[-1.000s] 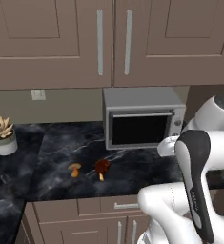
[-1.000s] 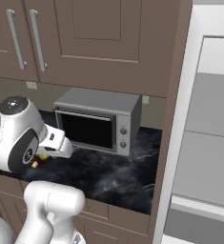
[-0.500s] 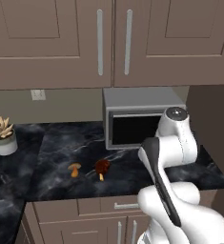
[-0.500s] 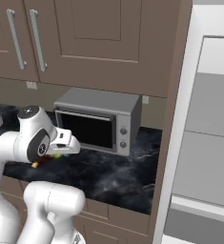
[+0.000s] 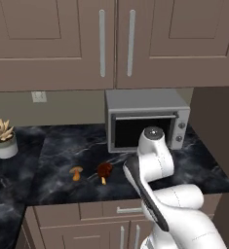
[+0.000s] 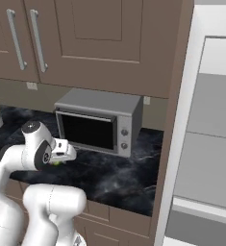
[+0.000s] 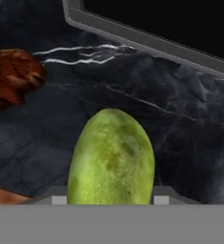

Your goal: Open the fridge, remove the mango, mushroom, and steak, and place them on any counter.

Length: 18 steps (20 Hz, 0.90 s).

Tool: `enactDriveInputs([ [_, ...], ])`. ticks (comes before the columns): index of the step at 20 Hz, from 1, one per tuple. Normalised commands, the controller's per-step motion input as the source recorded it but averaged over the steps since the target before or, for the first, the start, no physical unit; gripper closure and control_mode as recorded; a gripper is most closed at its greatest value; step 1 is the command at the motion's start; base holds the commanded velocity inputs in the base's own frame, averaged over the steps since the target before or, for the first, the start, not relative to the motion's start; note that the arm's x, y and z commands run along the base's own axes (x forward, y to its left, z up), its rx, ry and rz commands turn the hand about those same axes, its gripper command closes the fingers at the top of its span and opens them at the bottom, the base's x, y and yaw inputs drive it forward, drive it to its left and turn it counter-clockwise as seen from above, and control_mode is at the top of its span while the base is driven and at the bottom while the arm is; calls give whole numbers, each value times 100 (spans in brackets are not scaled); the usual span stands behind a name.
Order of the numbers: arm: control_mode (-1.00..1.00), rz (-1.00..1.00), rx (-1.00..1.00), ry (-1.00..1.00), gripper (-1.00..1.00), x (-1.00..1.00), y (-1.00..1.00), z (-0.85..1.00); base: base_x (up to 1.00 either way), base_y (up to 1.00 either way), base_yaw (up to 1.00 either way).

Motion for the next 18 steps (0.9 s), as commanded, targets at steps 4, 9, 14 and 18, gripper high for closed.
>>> enactDriveInputs([
  [4, -100, 6, 0, 0, 100, 24, 10, -61, 0, 0, 0],
  [9, -100, 4, 1, 0, 100, 38, 7, -61, 0, 0, 0],
  [14, -100, 3, 3, 0, 100, 47, 0, -75, 0, 0, 0],
  [18, -100, 0, 3, 2, -100, 38, 0, -78, 0, 0, 0],
])
